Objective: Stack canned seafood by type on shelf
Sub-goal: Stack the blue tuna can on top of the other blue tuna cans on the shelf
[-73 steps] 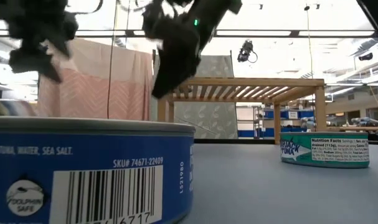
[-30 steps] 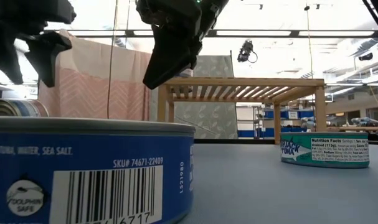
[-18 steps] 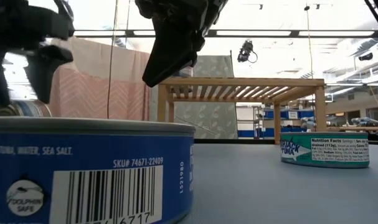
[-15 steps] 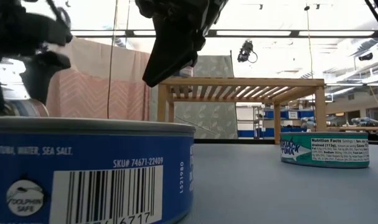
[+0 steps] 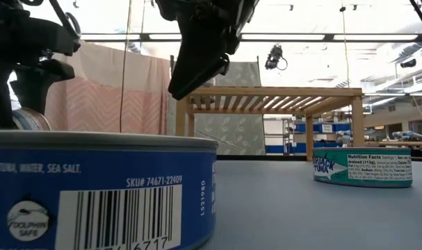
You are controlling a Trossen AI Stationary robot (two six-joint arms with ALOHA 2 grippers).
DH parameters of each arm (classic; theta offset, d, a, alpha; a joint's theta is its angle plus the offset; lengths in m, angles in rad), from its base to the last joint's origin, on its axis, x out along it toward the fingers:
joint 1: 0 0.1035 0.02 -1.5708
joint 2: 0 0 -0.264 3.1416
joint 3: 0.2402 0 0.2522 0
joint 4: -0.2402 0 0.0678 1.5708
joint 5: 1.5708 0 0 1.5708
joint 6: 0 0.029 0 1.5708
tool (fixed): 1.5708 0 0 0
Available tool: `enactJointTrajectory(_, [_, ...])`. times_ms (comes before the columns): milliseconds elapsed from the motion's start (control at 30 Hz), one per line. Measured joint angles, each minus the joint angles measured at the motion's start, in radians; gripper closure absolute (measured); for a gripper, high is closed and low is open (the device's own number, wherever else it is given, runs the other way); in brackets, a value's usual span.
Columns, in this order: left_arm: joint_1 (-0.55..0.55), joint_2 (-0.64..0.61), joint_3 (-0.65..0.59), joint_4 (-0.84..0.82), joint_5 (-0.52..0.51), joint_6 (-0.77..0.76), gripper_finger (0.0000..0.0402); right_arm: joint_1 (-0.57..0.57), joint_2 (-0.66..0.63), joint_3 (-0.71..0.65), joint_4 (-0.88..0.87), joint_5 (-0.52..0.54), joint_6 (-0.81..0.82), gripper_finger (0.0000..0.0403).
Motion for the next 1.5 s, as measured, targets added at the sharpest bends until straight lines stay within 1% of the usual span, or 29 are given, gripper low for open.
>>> enactJointTrajectory(67, [0.001, 0.0, -0.011, 0.002, 0.019, 0.0, 0.02, 0.007, 0.0, 0.0, -0.016, 0.0, 0.02, 0.0286])
enactJointTrajectory(167, [0.001, 0.001, -0.009, -0.01, 0.022, -0.028, 0.02, 0.022, 0.0, 0.0, -0.047, 0.0, 0.036, 0.0286])
enactJointTrajectory(267, [0.0, 0.006, 0.027, -0.065, 0.011, -0.071, 0.02, 0.039, -0.004, 0.0, -0.084, 0.01, 0.057, 0.0286])
enactJointTrajectory(333, [0.0, 0.009, 0.063, -0.101, -0.019, -0.087, 0.02, 0.055, -0.013, 0.0, -0.103, 0.051, 0.06, 0.0286])
enactJointTrajectory(433, [0.001, 0.005, 0.14, -0.094, -0.104, -0.128, 0.02, 0.082, -0.043, 0.0, -0.136, 0.147, 0.062, 0.029])
enactJointTrajectory(533, [0.002, 0.006, 0.22, -0.128, -0.197, -0.145, 0.02, 0.106, -0.08, 0.0, -0.187, 0.25, 0.081, 0.0298])
enactJointTrajectory(600, [0.002, 0.006, 0.299, -0.134, -0.296, -0.159, 0.02, 0.118, -0.109, 0.0, -0.233, 0.306, 0.096, 0.0304])
enactJointTrajectory(667, [0.005, 0.008, 0.383, -0.186, -0.418, -0.154, 0.02, 0.13, -0.143, 0.0, -0.299, 0.365, 0.128, 0.0311])
enactJointTrajectory(733, [0.008, 0.012, 0.479, -0.221, -0.532, -0.105, 0.02, 0.139, -0.178, 0.0, -0.362, 0.417, 0.165, 0.0317])
enactJointTrajectory(800, [0.015, 0.024, 0.578, -0.24, -0.677, -0.011, 0.02, 0.148, -0.212, 0.0, -0.418, 0.459, 0.206, 0.0321])
enactJointTrajectory(867, [0.026, 0.046, 0.674, -0.244, -0.818, 0.142, 0.02, 0.156, -0.244, 0.0, -0.458, 0.487, 0.241, 0.0324])
enactJointTrajectory(967, [0.063, 0.101, 0.796, -0.169, -1.005, 0.462, 0.02, 0.168, -0.284, 0.0, -0.501, 0.512, 0.293, 0.0325])
enactJointTrajectory(1033, [0.087, 0.135, 0.847, -0.079, -1.098, 0.708, 0.02, 0.175, -0.305, 0.0, -0.524, 0.527, 0.333, 0.0325])
enactJointTrajectory(1067, [0.102, 0.149, 0.861, -0.031, -1.124, 0.835, 0.02, 0.178, -0.313, 0.0, -0.534, 0.533, 0.351, 0.0325])
enactJointTrajectory(1133, [0.13, 0.171, 0.87, 0.063, -1.127, 1.066, 0.02, 0.186, -0.326, 0.0, -0.559, 0.547, 0.389, 0.0326])
enactJointTrajectory(1200, [0.157, 0.188, 0.869, 0.127, -1.093, 1.208, 0.0199, 0.194, -0.331, 0.0, -0.592, 0.563, 0.424, 0.0327])
enactJointTrajectory(1300, [0.197, 0.206, 0.869, 0.201, -0.997, 1.274, 0.0194, 0.21, -0.332, 0.0, -0.658, 0.589, 0.481, 0.0328])
enactJointTrajectory(1433, [0.25, 0.218, 0.869, 0.287, -0.897, 1.413, 0.0197, 0.232, -0.331, 0.0, -0.733, 0.595, 0.572, 0.0328])
enactJointTrajectory(1500, [0.281, 0.219, 0.869, 0.317, -0.819, 1.455, 0.0197, 0.242, -0.331, 0.0, -0.752, 0.595, 0.608, 0.0328])
